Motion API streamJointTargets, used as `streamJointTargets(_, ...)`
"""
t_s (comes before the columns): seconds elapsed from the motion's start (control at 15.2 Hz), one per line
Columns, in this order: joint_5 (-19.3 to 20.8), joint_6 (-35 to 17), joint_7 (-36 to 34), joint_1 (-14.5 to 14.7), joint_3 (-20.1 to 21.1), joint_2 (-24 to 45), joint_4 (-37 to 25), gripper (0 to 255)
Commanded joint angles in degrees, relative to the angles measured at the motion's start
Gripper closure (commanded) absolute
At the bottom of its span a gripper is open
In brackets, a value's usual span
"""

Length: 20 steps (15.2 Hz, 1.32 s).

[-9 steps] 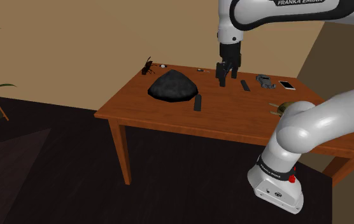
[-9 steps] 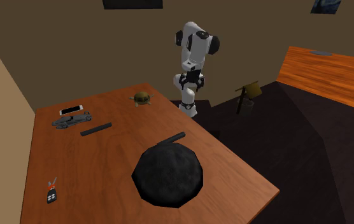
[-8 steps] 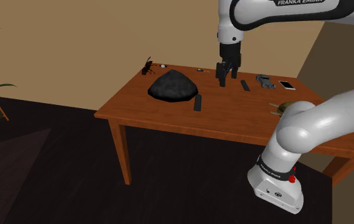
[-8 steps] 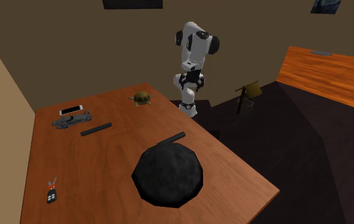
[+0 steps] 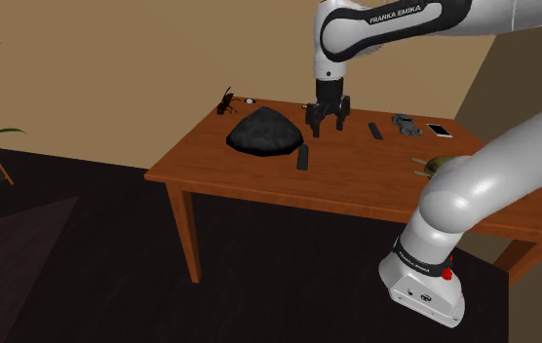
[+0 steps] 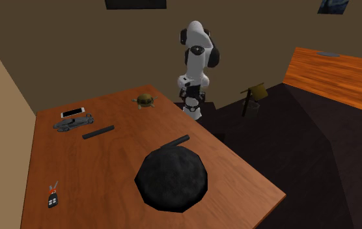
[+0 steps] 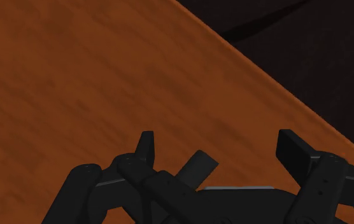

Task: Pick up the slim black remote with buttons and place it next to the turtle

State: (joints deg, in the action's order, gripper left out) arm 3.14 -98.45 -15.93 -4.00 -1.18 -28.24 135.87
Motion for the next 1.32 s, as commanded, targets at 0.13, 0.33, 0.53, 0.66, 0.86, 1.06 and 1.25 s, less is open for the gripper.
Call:
streamJointTargets(0.13,-2.5,-6.3,-5.2,-2.1,-1.6,8.7,-2.3,0)
streamJointTargets(0.33,-4.7,-10.2,-8.4,-3.5,-3.0,14.9,-4.5,0)
streamJointTargets(0.53,-7.3,-13.7,-11.1,-4.8,-4.6,20.9,-6.9,0)
streamJointTargets(0.66,-9.3,-15.8,-12.7,-5.7,-5.6,24.8,-8.7,0)
streamJointTargets(0.86,-12.7,-18.7,-14.6,-7.1,-7.1,30.6,-11.4,0)
streamJointTargets(1.06,-14.7,-20.8,-15.4,-7.9,-7.7,33.9,-12.4,0)
streamJointTargets(1.25,-15.2,-23.0,-15.1,-7.7,-7.5,34.8,-11.0,0)
